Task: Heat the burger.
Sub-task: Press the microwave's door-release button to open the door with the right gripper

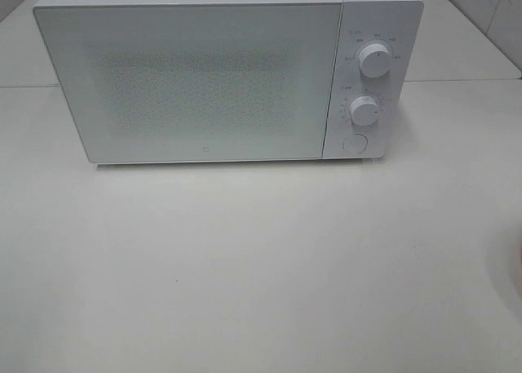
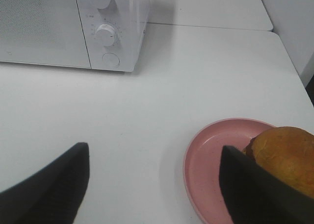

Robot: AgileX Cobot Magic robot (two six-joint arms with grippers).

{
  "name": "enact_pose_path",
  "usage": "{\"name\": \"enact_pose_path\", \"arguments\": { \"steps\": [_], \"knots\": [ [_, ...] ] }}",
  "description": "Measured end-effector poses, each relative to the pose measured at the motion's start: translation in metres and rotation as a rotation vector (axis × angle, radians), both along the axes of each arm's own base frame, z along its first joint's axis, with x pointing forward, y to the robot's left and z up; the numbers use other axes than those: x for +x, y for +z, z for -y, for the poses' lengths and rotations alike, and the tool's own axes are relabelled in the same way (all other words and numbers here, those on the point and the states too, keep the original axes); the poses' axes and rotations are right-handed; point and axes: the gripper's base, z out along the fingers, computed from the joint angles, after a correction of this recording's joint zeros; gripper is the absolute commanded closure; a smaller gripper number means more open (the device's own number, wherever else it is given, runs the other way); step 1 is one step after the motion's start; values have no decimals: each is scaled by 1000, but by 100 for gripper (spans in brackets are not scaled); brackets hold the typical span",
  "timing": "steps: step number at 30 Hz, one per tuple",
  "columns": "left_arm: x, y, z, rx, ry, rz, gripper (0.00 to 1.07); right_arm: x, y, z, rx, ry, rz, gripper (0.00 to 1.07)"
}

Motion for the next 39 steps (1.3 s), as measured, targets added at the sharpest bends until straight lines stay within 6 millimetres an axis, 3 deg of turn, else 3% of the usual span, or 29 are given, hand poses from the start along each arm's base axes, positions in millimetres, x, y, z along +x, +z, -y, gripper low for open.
{"name": "enact_pose_path", "arguments": {
  "steps": [20, 23, 30, 35, 39],
  "knots": [
    [0, 0, 0, 0, 0, 0, 7, 0, 0, 0, 0, 0, 1, 34],
    [0, 0, 0, 0, 0, 0, 7, 0, 6, 0, 5, 3, 46, 26],
    [0, 0, 0, 0, 0, 0, 7, 1, 12, -1, 11, 7, 104, 22],
    [0, 0, 0, 0, 0, 0, 7, 12, 16, -2, 6, 10, 83, 22],
    [0, 0, 0, 0, 0, 0, 7, 35, 23, -6, 2, 19, 90, 24]
  ]
}}
